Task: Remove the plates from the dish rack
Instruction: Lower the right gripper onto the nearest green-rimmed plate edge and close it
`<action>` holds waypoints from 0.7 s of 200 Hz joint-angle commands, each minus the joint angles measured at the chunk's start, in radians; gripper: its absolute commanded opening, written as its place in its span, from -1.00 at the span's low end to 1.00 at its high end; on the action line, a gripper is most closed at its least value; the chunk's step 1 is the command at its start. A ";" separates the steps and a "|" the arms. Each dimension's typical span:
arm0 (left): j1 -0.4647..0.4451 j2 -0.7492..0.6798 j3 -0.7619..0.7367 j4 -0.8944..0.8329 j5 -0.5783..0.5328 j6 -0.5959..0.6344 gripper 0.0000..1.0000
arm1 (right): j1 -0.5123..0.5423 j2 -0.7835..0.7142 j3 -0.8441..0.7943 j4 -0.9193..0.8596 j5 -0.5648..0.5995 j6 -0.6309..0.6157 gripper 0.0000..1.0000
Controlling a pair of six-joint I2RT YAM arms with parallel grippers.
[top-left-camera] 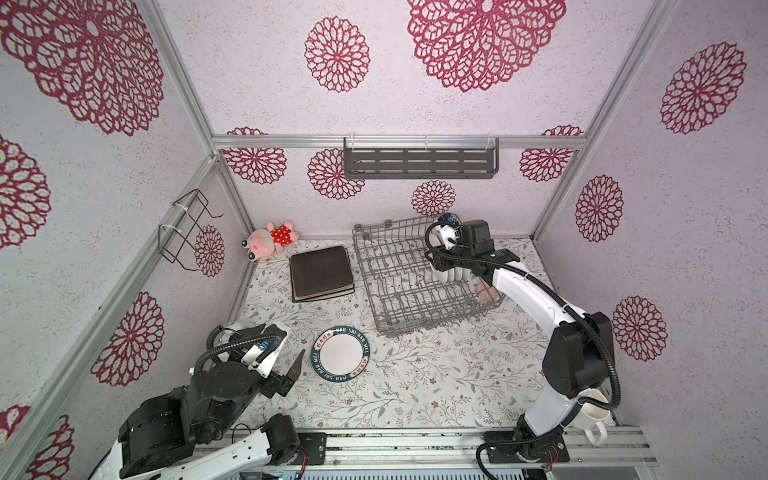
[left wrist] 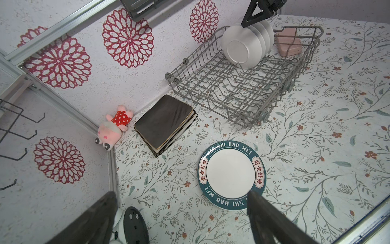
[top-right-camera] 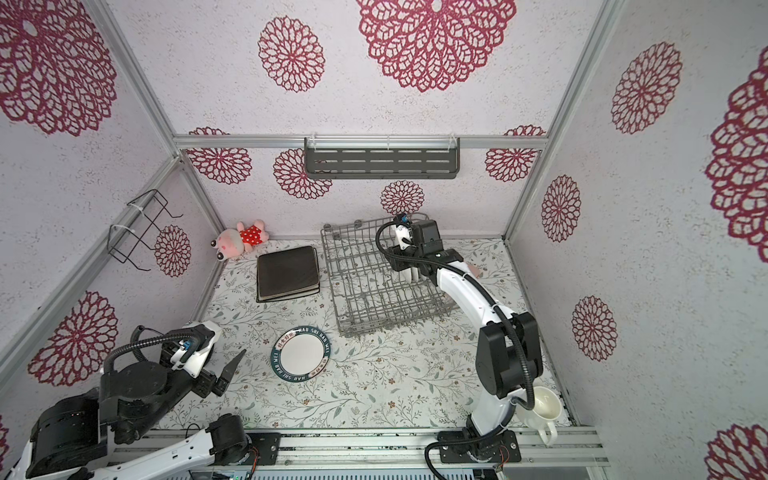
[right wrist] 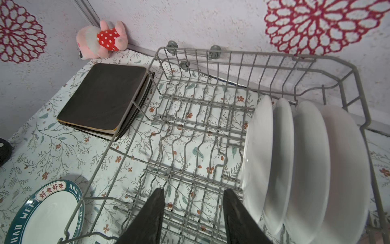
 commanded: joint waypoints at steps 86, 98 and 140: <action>-0.008 0.023 0.014 0.050 0.000 0.022 0.95 | -0.026 0.042 0.071 -0.089 0.079 0.037 -0.10; -0.007 0.022 0.012 0.050 -0.003 0.022 0.95 | -0.026 0.033 0.047 -0.065 0.103 0.035 -0.13; -0.008 0.016 0.003 0.046 -0.007 0.012 0.95 | -0.028 0.040 0.027 -0.055 0.129 0.024 -0.13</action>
